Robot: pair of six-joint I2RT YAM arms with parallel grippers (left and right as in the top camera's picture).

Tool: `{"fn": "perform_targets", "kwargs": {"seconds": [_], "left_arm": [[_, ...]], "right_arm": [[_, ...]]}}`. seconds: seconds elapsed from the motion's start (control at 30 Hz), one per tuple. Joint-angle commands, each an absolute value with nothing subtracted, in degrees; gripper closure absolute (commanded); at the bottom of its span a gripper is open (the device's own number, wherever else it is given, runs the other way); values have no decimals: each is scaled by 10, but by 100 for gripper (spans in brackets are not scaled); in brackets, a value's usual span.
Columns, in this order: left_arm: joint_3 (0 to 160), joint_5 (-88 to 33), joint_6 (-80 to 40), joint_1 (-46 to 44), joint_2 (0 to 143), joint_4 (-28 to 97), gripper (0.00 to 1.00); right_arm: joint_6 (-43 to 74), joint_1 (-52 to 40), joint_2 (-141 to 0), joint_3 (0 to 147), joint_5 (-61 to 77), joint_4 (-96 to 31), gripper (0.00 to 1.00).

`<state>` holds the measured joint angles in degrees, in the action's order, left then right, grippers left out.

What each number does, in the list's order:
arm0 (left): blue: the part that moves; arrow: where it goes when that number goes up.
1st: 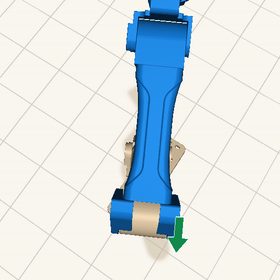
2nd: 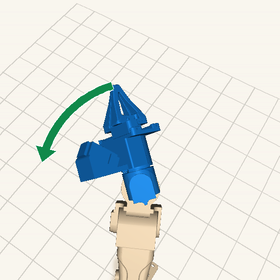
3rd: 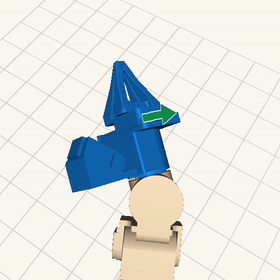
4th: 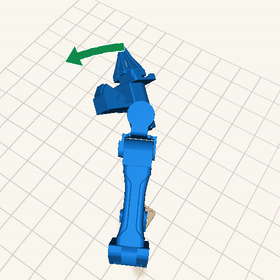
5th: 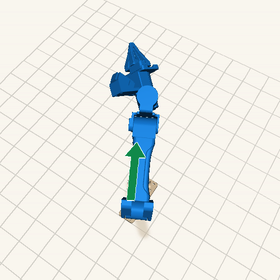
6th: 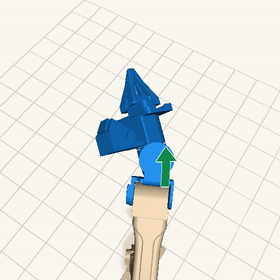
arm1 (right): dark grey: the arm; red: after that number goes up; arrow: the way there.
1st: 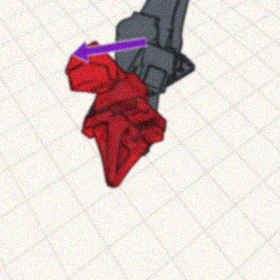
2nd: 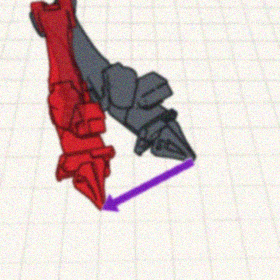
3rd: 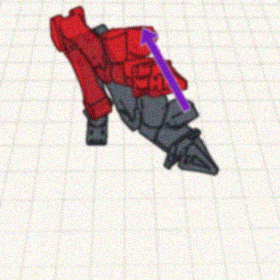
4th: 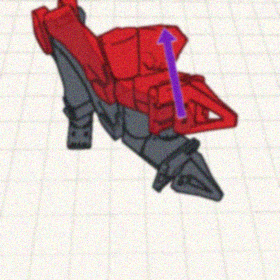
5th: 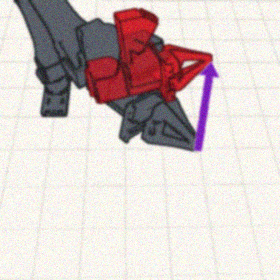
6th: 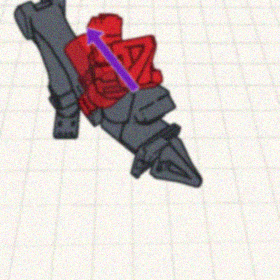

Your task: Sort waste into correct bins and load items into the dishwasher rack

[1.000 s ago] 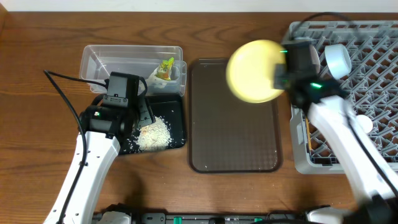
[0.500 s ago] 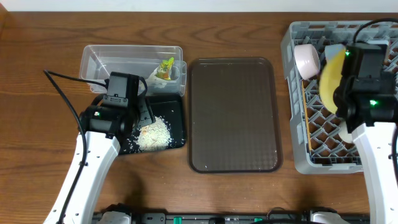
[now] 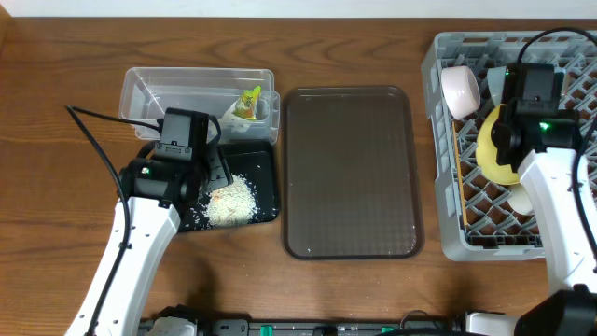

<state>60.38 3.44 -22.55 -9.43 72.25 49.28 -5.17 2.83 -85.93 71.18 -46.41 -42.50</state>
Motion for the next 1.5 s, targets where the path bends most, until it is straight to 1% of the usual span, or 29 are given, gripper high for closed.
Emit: {"fn": "perform_targets", "kwargs": {"seconds": [0.0, 0.03, 0.07, 0.17, 0.2, 0.27, 0.37, 0.47, 0.53, 0.6, 0.77, 0.9, 1.03, 1.2, 1.23, 1.27, 1.33, 1.47], "left_arm": [[601, 45, -231, -92, 726, 495, 20], [601, 45, -231, -92, 726, 494, 17], [601, 45, -231, -92, 726, 495, 17], [601, 45, -230, -92, 726, 494, 17], [601, 45, -231, -92, 726, 492, 17], [601, 45, -230, -92, 726, 487, 17], [601, 43, -230, -92, 726, 478, 16], [601, 19, -226, -92, 726, 468, 15], [601, 10, -204, -92, 726, 464, 15], [601, -9, -173, -92, 726, 470, 14], [601, -21, -163, -92, 723, 551, 14], [598, -22, -147, -92, 691, 604, 15], [573, -22, -137, -102, 591, 600, 15], [527, -21, -140, -127, 406, 580, 15], [518, -21, -140, -129, 369, 578, 9], [512, -21, -140, -129, 336, 576, 7], [509, -21, -140, -129, 288, 572, 7], [509, -21, -140, -129, 213, 570, 6]], "right_arm": [[4, 7, -855, 715, -389, -422, 73], [11, 3, -852, 715, -371, -422, 55], [20, -1, -846, 715, -352, -422, 46], [59, -4, -817, 715, -313, -420, 39], [76, -4, -805, 715, -298, -419, 34], [107, -4, -772, 715, -240, -410, 29], [104, -4, -735, 715, -98, -392, 25], [88, -4, -724, 715, 2, -407, 23], [87, -4, -726, 714, 23, -435, 21], [88, -4, -731, 714, 42, -468, 17], [92, -4, -729, 714, 45, -550, 15], [92, -4, -703, 701, 28, -584, 9], [94, -4, -631, 637, 29, -556, 1], [84, -4, -473, 508, 32, -489, 1], [74, -4, -435, 483, 25, -479, 1], [72, -4, -401, 461, 8, -472, 1], [72, -4, -342, 429, -16, -475, 1], [72, -4, -260, 392, -13, -482, 1]]}}
